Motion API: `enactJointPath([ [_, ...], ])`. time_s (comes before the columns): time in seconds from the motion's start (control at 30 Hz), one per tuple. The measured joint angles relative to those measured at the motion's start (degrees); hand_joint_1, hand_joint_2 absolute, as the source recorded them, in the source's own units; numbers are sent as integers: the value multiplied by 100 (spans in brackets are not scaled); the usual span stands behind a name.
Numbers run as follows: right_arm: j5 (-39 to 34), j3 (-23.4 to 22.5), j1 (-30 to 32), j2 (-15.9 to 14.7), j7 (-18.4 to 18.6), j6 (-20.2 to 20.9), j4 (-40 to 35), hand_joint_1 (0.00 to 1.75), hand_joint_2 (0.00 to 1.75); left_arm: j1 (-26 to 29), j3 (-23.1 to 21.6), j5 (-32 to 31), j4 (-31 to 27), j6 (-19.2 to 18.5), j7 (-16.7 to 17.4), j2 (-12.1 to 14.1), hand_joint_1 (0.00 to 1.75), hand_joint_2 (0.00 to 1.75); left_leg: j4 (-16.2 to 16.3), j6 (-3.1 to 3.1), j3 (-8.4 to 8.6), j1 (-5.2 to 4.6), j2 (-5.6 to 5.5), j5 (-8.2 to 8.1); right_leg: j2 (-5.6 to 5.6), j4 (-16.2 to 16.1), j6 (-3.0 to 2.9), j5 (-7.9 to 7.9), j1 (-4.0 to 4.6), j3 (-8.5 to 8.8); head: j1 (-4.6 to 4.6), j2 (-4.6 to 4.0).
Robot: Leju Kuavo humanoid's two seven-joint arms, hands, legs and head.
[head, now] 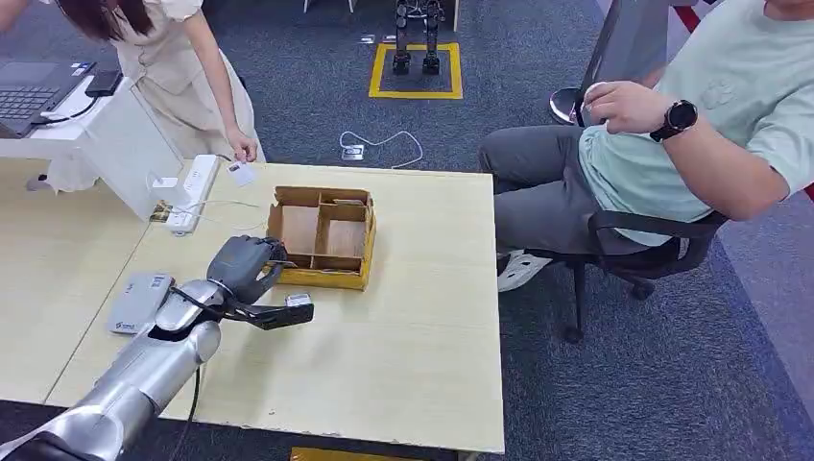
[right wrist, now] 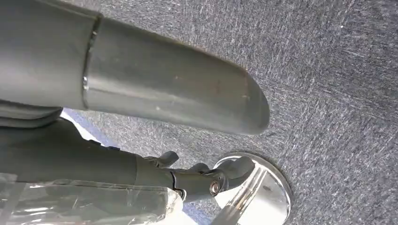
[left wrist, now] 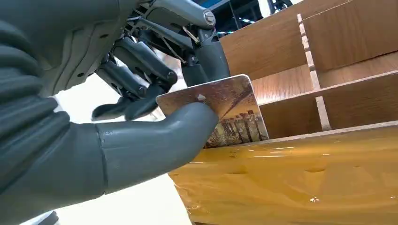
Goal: Pass the card to the sensor for recognition and then transmit it.
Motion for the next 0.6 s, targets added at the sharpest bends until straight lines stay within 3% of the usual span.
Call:
enactJointPath([
  [0.43, 0, 0, 0, 0, 0, 0, 0, 0, 0, -5, 0, 2, 2, 20, -9, 0, 175, 175, 0, 0, 0, 0, 0, 0, 0, 0, 0, 0, 0, 0, 0, 0],
  [0.6, -7, 0, 2, 0, 2, -2, 0, 0, 0, -80, 105, 68, -18, 282, 53, -9, 175, 175, 1, 0, 1, 0, 0, 1, 0, 0, 0, 0, 0, -1, 0, 0],
])
